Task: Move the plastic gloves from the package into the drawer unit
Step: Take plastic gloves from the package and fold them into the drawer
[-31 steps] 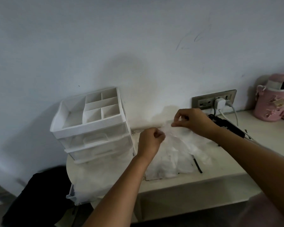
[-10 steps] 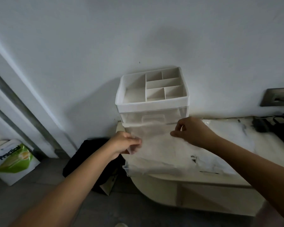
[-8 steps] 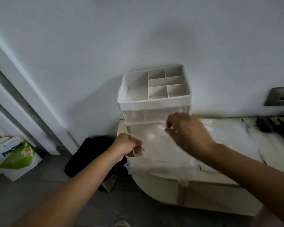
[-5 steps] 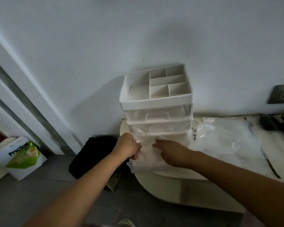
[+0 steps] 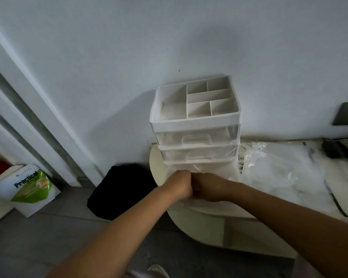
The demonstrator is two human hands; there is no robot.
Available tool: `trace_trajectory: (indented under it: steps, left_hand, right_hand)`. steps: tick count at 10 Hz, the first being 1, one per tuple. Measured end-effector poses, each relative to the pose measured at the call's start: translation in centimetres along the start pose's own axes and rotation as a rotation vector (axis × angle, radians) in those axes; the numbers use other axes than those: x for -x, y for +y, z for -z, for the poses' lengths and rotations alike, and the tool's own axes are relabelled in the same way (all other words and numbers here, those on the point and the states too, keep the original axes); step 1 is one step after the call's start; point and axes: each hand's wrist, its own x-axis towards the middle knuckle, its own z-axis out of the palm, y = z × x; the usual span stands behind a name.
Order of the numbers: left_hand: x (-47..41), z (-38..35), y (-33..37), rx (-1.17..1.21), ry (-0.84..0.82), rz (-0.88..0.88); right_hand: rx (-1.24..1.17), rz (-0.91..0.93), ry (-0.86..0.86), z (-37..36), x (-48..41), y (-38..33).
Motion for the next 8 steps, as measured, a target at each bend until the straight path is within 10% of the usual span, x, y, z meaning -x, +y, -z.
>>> trace_trajectory:
  steps: [5,8]
  left_hand:
    - [-1.8,-1.7,-1.5,-0.119,-0.103,0.091]
    - [-0.4,-1.1,-1.2,0.127,-0.025,0.108]
  right_hand:
    - [0.232,-0.393,-0.006,-0.4,-0.9,2.5]
    - [0.061,-0.186,0.007,2.3,2.2,2.7]
